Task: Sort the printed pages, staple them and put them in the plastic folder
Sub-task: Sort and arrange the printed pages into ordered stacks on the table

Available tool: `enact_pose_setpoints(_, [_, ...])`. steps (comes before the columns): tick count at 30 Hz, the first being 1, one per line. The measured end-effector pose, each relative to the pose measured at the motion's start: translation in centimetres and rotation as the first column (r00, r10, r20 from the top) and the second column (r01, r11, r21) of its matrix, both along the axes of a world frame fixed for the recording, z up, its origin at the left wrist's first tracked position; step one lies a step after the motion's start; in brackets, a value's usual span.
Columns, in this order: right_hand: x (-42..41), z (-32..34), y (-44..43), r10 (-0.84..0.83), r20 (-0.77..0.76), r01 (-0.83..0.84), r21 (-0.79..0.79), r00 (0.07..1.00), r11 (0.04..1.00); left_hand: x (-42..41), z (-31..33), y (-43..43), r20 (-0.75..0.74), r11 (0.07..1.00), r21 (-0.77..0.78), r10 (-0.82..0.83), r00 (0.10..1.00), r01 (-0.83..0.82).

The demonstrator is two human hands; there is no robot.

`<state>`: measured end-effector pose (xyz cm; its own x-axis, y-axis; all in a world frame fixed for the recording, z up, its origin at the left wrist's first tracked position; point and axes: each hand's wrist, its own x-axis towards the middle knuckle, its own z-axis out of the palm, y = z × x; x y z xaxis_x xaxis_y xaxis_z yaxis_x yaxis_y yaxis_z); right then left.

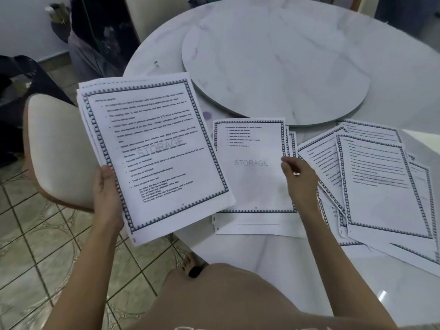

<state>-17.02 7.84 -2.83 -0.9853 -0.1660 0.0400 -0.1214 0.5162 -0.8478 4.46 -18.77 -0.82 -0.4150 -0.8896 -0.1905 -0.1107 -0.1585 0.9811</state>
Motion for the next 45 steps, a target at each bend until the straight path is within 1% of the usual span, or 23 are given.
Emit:
enact_pose_setpoints(2, [0.4,1.0,-1.3,0.123,0.091,-0.117,-0.067,0.988,0.991,-0.6,-0.1,0.6,-0.008,0.999,0.007,-0.048,0.999,0.048])
enact_pose_setpoints(4, [1.2,1.7,-2.7,0.253,0.153,-0.235,-0.126,0.955,0.964,-1.2,-0.4,1.2,0.006,0.996,-0.009,-0.085,0.996,0.085])
enact_pose_setpoints(5, [1.6,1.9,-3.3,0.296,0.167,-0.275,-0.142,0.94,0.951,-1.5,-0.5,1.5,0.01,0.994,-0.024,-0.102,0.995,0.102])
enact_pose_setpoints(7, [2.3,2.3,-4.4,0.333,0.179,-0.305,-0.167,0.926,0.938,-2.1,-0.5,2.0,-0.003,0.99,-0.043,-0.137,0.991,0.137])
enact_pose_setpoints(9, [2.9,2.5,-5.3,0.303,0.179,-0.267,-0.199,0.936,0.943,-2.5,-0.5,2.4,-0.013,0.987,-0.039,-0.154,0.988,0.154])
enact_pose_setpoints(11, [3.2,2.6,-5.7,0.226,0.156,-0.19,-0.214,0.962,0.958,-2.9,-0.6,2.7,-0.033,0.987,-0.029,-0.157,0.987,0.156])
enact_pose_setpoints(14, [3.2,2.6,-5.8,0.14,0.146,-0.112,-0.187,0.979,0.976,-3.3,-0.5,2.9,-0.05,0.987,-0.018,-0.162,0.986,0.161])
enact_pose_setpoints(20, [3.0,2.7,-5.8,0.143,0.163,-0.111,-0.189,0.976,0.976,-3.5,-0.5,3.2,-0.028,0.982,-0.052,-0.184,0.982,0.183])
enact_pose_setpoints(25, [2.9,2.5,-5.5,0.125,0.177,-0.086,-0.213,0.976,0.973,-3.4,-0.8,3.3,-0.04,0.984,-0.028,-0.179,0.983,0.178])
enact_pose_setpoints(28, [2.7,2.2,-5.1,0.108,0.162,-0.075,-0.193,0.981,0.978,-3.1,-1.0,3.1,-0.038,0.977,-0.045,-0.208,0.977,0.206])
enact_pose_setpoints(32, [2.4,1.5,-4.6,-0.018,0.088,0.034,-0.185,0.996,0.982,-3.0,-1.3,3.3,-0.025,0.971,-0.069,-0.23,0.973,0.228])
enact_pose_setpoints(34, [1.9,1.1,-4.0,-0.079,0.1,0.096,-0.18,0.992,0.979,-3.0,-1.3,3.2,-0.028,0.974,-0.07,-0.216,0.976,0.213])
enact_pose_setpoints(36, [1.1,0.6,-2.9,-0.132,0.11,0.149,-0.16,0.985,0.976,-2.8,-1.5,3.0,-0.024,0.977,-0.069,-0.205,0.978,0.203])
enact_pose_setpoints(38, [0.4,0.0,-1.4,-0.176,0.098,0.186,-0.108,0.98,0.977,-2.5,-1.7,2.7,-0.023,0.983,-0.058,-0.178,0.984,0.177])
enact_pose_setpoints(41, [0.1,-0.6,0.8,-0.208,0.086,0.21,-0.023,0.974,0.977,-2.0,-1.7,2.1,-0.011,0.987,-0.07,-0.146,0.989,0.145])
enact_pose_setpoints(45, [0.1,-1.5,3.1,-0.24,0.083,0.236,0.051,0.967,0.97,-1.3,-1.5,0.7,-0.003,0.992,-0.078,-0.101,0.995,0.101])
